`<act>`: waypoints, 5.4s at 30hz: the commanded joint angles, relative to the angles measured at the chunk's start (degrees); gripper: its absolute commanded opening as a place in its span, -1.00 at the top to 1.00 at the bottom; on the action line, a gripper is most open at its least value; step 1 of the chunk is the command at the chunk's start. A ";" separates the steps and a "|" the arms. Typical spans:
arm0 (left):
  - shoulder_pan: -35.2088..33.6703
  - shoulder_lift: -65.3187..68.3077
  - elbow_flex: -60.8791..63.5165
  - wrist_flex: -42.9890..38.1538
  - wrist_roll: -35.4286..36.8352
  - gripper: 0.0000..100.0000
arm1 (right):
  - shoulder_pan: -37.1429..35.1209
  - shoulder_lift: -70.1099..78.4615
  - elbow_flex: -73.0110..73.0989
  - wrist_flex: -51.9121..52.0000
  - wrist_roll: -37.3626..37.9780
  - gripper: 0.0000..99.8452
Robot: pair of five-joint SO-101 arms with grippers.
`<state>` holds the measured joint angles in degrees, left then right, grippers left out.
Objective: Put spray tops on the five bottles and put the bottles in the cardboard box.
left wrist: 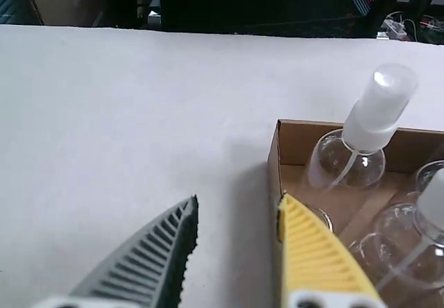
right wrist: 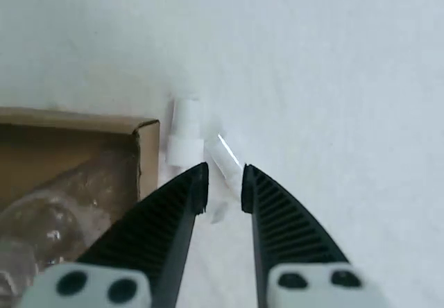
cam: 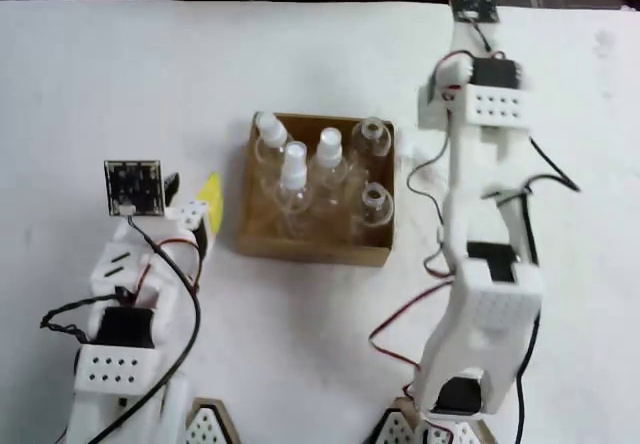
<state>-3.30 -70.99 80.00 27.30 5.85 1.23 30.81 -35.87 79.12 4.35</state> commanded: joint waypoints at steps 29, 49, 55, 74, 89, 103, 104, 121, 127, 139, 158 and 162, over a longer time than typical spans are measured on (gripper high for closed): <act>0.22 -1.19 -0.35 -2.99 -0.79 0.65 | -6.81 28.35 -39.21 6.81 -3.60 0.87; 0.22 -1.19 -0.35 -2.81 -0.79 0.65 | -4.53 28.62 -33.76 1.54 -3.16 0.69; 0.13 -1.19 -0.35 -2.64 -0.79 0.65 | -4.53 31.96 -33.76 1.19 -3.16 0.69; 0.13 -1.19 -0.35 -2.64 -0.79 0.65 | -4.26 34.86 -34.99 4.35 -3.08 0.75; 0.13 -1.19 -0.35 -2.99 -2.64 0.65 | -2.86 33.36 -38.42 8.66 0.35 0.90; 0.13 -1.19 -0.35 -2.99 -2.73 0.65 | -1.80 25.36 -59.25 19.91 0.97 0.90; 0.13 -1.19 -0.35 -2.99 -2.73 0.65 | -1.36 22.99 -59.25 20.00 0.97 0.91; 0.22 -1.19 -0.26 -3.08 -2.73 0.65 | 0.40 -34.15 -14.86 19.65 0.53 0.97; 0.22 -1.19 -0.26 -2.73 -2.73 0.65 | -2.15 -52.00 0.88 13.05 0.88 0.97; 0.22 -1.19 -0.26 -2.73 -2.73 0.65 | -4.26 -75.91 40.44 -14.55 0.53 0.97; 0.22 -1.19 -0.26 -3.08 -2.73 0.65 | -9.89 -86.20 69.71 -52.62 0.97 0.97; 0.22 -1.19 -0.26 -3.08 -2.73 0.65 | -10.77 -86.46 75.34 -66.86 0.53 0.97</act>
<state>-3.30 -70.99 80.00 25.71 3.82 -8.88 -54.64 37.89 22.33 4.62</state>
